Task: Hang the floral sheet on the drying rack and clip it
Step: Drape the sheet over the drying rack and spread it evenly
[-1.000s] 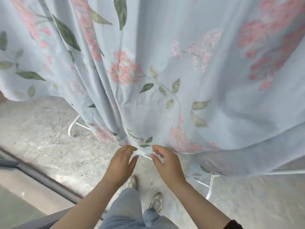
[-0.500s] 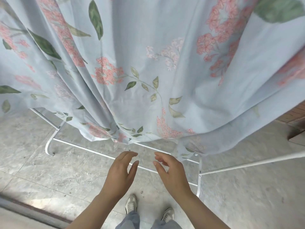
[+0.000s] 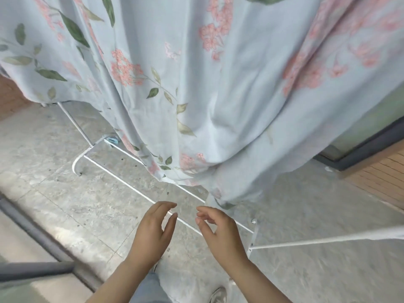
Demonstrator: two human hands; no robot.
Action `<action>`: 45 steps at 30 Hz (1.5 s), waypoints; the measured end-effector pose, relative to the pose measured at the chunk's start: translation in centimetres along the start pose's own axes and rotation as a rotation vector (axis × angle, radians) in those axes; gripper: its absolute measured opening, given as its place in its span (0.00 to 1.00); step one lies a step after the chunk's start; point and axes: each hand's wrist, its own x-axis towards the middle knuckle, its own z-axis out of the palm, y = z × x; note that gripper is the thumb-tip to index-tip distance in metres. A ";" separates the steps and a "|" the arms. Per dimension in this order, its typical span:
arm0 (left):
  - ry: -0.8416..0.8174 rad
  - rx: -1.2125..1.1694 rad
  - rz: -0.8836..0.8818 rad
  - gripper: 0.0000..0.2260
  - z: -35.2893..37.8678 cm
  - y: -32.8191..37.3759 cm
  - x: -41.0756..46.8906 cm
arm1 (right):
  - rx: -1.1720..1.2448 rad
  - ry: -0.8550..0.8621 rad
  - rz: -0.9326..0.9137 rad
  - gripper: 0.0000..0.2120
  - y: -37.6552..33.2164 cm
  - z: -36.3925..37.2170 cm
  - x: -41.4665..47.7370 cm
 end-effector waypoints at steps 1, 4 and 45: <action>0.024 -0.009 -0.021 0.18 1.1 1.0 -1.2 | -0.005 -0.023 -0.022 0.12 0.7 -1.1 -0.7; 0.065 -0.006 -0.045 0.17 4.0 3.6 -3.9 | -0.034 -0.074 -0.069 0.12 2.7 -4.0 -2.2; 0.456 0.104 -0.007 0.10 15.3 28.7 -7.8 | 0.135 -0.044 -0.369 0.08 8.4 -29.4 -7.0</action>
